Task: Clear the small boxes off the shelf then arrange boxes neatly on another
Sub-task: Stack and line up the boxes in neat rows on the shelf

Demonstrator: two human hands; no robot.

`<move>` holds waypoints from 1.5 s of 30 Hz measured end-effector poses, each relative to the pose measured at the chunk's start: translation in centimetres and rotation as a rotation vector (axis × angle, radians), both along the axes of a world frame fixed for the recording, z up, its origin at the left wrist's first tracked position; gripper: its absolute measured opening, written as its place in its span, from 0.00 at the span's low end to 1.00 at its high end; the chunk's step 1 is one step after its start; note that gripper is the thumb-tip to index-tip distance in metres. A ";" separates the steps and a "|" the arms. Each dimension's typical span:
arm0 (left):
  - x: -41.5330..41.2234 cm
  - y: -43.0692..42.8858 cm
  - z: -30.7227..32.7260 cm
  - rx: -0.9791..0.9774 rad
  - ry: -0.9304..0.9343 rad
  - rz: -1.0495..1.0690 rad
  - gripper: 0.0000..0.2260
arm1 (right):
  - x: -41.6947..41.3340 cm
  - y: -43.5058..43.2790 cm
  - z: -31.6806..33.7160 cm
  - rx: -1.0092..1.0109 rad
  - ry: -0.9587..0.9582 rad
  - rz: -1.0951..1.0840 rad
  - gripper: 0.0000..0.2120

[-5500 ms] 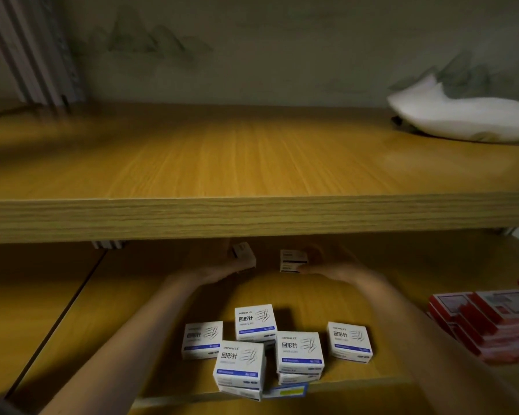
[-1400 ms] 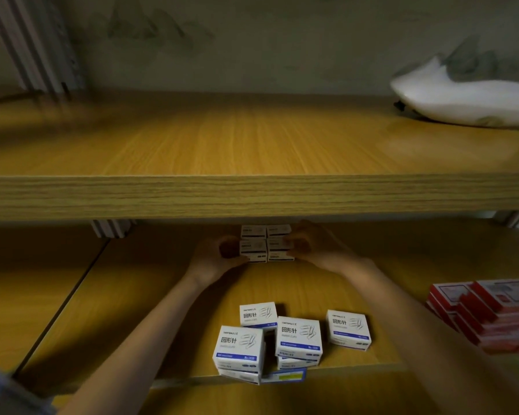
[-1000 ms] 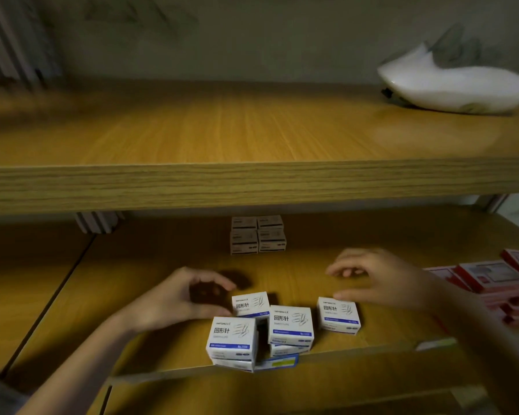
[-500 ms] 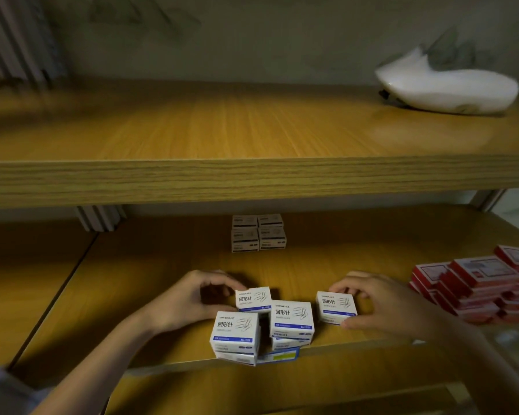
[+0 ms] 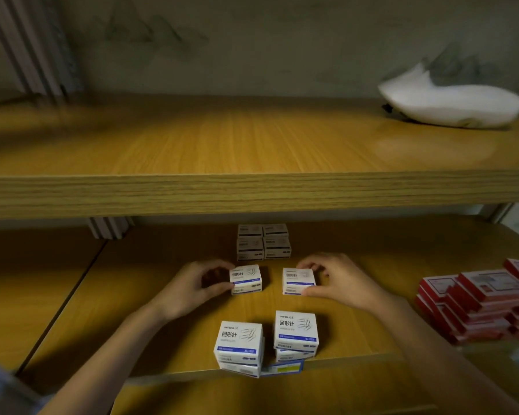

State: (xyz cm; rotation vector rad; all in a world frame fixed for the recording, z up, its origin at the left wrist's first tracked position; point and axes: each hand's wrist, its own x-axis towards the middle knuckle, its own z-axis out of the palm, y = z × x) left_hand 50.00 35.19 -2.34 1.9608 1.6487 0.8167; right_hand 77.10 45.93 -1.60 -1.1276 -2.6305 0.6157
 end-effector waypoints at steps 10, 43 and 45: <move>0.3 1.8 -0.1 0.078 0.078 0.051 0.13 | -2.8 1.4 -0.9 0.099 0.030 -0.019 0.22; 1.0 -8.1 1.9 -0.096 -0.140 -0.060 0.25 | 2.3 -8.2 2.3 -0.073 0.049 0.120 0.27; 1.1 -8.1 1.7 -0.093 -0.140 -0.043 0.21 | 2.2 -8.3 2.0 -0.067 0.050 0.115 0.26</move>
